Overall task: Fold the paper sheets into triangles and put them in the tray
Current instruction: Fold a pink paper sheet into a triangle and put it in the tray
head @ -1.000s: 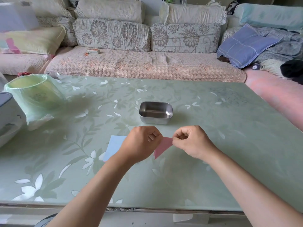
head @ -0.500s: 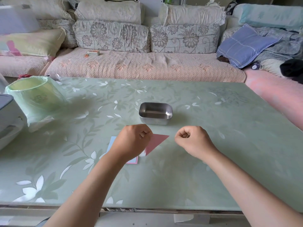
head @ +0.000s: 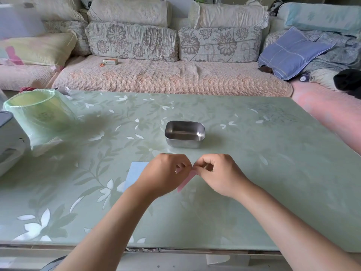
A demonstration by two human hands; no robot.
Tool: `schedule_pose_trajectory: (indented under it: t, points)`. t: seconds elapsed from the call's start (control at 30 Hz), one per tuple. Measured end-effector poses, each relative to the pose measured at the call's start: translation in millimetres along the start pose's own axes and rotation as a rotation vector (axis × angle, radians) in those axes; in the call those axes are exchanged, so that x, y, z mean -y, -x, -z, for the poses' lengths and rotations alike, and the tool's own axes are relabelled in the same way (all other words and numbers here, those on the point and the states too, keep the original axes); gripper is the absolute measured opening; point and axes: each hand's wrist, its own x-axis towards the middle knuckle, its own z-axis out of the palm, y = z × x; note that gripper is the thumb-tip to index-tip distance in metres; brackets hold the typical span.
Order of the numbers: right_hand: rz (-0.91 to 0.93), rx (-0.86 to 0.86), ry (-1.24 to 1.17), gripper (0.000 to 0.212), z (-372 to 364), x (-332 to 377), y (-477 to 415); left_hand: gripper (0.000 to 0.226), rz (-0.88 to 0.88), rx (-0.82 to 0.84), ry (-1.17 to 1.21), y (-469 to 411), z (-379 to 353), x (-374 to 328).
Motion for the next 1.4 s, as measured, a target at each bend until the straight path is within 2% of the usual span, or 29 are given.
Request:
schedule_pose_trajectory:
  t: [0.17, 0.27, 0.53, 0.6, 0.77, 0.87, 1.07, 1.17, 1.27, 1.4]
  points:
    - [-0.007, 0.015, 0.017, 0.012, 0.3, 3.3, 0.5, 0.006, -0.009, 0.074, 0.073, -2.7, 6.5, 1.5]
    - [0.000, -0.004, -0.021, 0.019, 3.5, 5.1, 0.6, 0.015, 0.011, 0.066, 0.095, -4.7, 14.7, 3.5]
    - [-0.069, -0.088, -0.038, 0.025, 10.6, -1.0, -0.7, 0.015, 0.204, 0.039, 0.074, -5.7, 31.8, 17.6]
    - [-0.084, -0.118, -0.078, 0.023, 13.8, -2.9, -1.8, 0.017, 0.234, -0.015, 0.168, -5.6, 29.6, 17.8]
    - [-0.117, -0.153, -0.240, 0.018, 7.2, -1.9, -2.5, 0.009, 0.326, -0.091, 0.577, -3.8, 3.7, -1.6]
    - [-0.128, -0.150, -0.304, 0.018, 2.1, -0.4, -1.3, 0.011, 0.418, -0.126, 0.683, -5.9, -6.3, -5.1]
    - [-0.170, -0.109, -0.224, 0.010, 0.5, -5.0, -1.6, 0.012, 0.409, -0.117, 0.563, -6.6, -6.9, -3.7]
    - [-0.111, -0.099, -0.158, 0.022, -1.0, -2.7, 0.0, 0.011, 0.353, -0.076, 0.456, -3.8, -8.0, -6.5]
    - [-0.035, -0.140, -0.136, 0.005, -2.7, -0.3, -1.2, 0.010, 0.298, -0.048, 0.397, -2.5, -10.7, -8.2]
    - [-0.067, -0.145, -0.155, 0.008, -1.4, -1.5, -3.2, 0.010, 0.270, -0.071, 0.307, -3.5, -13.0, -8.3]
